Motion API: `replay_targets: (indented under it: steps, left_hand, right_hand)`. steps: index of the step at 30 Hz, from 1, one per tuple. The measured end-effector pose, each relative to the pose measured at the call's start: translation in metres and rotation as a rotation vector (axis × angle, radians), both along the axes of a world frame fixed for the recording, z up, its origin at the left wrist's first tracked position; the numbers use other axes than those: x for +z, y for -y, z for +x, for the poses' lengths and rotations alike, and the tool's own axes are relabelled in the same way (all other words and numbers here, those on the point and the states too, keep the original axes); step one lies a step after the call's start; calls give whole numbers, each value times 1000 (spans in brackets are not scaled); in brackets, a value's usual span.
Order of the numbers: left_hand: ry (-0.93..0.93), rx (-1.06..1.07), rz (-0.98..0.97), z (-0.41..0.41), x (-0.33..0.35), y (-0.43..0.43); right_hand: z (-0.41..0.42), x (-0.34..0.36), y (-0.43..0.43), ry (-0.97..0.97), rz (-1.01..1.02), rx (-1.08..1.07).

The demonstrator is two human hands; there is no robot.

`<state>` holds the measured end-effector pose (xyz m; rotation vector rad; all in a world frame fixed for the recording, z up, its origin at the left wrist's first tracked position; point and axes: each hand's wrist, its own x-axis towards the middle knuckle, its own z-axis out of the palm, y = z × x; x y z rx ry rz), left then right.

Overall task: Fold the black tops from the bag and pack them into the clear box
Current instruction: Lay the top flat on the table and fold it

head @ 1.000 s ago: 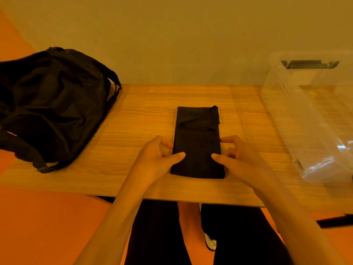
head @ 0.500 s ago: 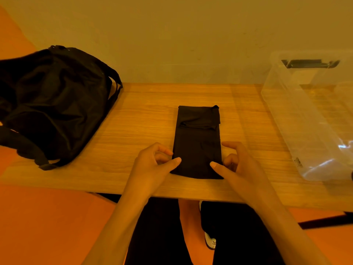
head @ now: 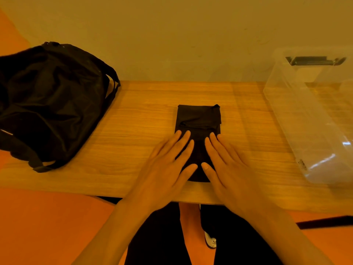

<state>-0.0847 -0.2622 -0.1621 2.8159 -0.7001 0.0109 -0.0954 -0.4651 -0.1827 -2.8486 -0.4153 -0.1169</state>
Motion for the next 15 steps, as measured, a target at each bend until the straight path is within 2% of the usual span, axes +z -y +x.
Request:
replay_targets:
  steps: [2, 4, 7, 9, 10, 12, 15]
  left_hand:
    - [-93, -11, 110, 7, -6, -3]
    - [-106, -29, 99, 10, -10, -6]
    - [-93, 17, -190, 15, -3, -9]
    - [-16, 83, -400, 30, 3, -13]
    - [37, 93, -433, 42, 4, -15]
    - [61, 71, -387, 70, 8, -18]
    - [2, 10, -228, 105, 9, -17]
  right_hand:
    - [-2, -6, 0, -15, -48, -10]
    - [-5, -7, 0, -8, -38, -7]
    - [2, 7, 3, -31, 111, -49]
    - [24, 21, 9, 50, 212, -155]
    - [38, 27, 12, 62, 222, -205]
    - [68, 36, 17, -19, 194, -270]
    - [96, 40, 13, -92, 167, -289]
